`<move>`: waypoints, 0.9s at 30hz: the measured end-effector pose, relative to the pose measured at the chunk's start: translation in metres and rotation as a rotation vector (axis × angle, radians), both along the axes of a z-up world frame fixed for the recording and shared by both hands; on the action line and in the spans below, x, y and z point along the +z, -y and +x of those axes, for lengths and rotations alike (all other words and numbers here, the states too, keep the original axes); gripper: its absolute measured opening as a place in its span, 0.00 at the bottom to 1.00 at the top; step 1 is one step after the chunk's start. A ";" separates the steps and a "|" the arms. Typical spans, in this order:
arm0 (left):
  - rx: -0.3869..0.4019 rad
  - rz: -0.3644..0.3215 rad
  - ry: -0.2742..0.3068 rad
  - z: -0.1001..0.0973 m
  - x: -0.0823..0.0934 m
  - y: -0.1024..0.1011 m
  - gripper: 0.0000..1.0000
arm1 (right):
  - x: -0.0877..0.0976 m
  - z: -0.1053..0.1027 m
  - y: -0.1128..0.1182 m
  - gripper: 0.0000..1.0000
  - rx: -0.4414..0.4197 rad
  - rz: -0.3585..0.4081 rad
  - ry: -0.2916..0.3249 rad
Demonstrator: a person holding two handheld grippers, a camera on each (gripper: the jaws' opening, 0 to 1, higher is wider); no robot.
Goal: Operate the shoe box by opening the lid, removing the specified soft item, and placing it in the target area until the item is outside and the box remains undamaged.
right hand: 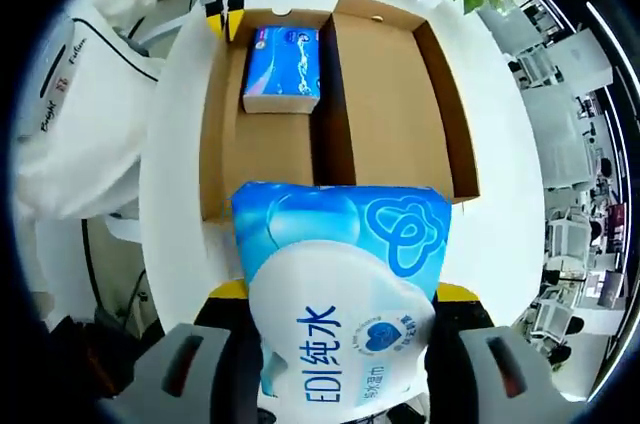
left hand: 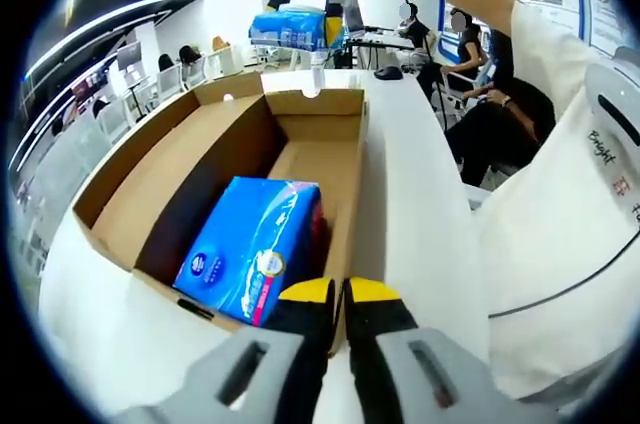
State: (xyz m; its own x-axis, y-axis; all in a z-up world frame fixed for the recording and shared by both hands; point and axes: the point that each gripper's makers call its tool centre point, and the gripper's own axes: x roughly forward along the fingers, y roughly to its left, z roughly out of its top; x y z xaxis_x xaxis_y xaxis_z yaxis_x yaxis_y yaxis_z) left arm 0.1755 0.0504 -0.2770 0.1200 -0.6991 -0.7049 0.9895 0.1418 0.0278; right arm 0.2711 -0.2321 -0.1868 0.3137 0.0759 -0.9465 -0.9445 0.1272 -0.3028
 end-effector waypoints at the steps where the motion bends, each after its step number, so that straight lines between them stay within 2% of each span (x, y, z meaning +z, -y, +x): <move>1: 0.000 -0.001 0.001 0.000 0.000 0.000 0.04 | -0.003 0.000 0.003 0.65 -0.004 -0.004 0.002; 5: 0.001 0.000 0.001 0.000 0.000 0.000 0.04 | -0.007 -0.003 0.012 0.65 -0.002 -0.028 -0.005; 9: 0.001 0.001 0.000 0.000 0.000 0.000 0.04 | -0.003 -0.009 0.017 0.65 -0.011 -0.020 -0.005; 12: -0.001 0.001 0.001 0.000 0.000 -0.001 0.04 | -0.001 -0.010 0.019 0.65 -0.014 -0.009 0.002; 18: 0.000 -0.004 0.003 0.000 0.000 -0.001 0.04 | -0.004 -0.009 0.028 0.65 -0.008 -0.051 0.002; 22: 0.003 -0.001 -0.007 0.000 0.000 -0.003 0.04 | -0.005 -0.010 0.034 0.65 -0.014 -0.046 -0.005; 27: 0.000 0.004 -0.012 -0.001 0.000 -0.003 0.04 | -0.015 -0.005 0.043 0.65 -0.020 -0.061 -0.008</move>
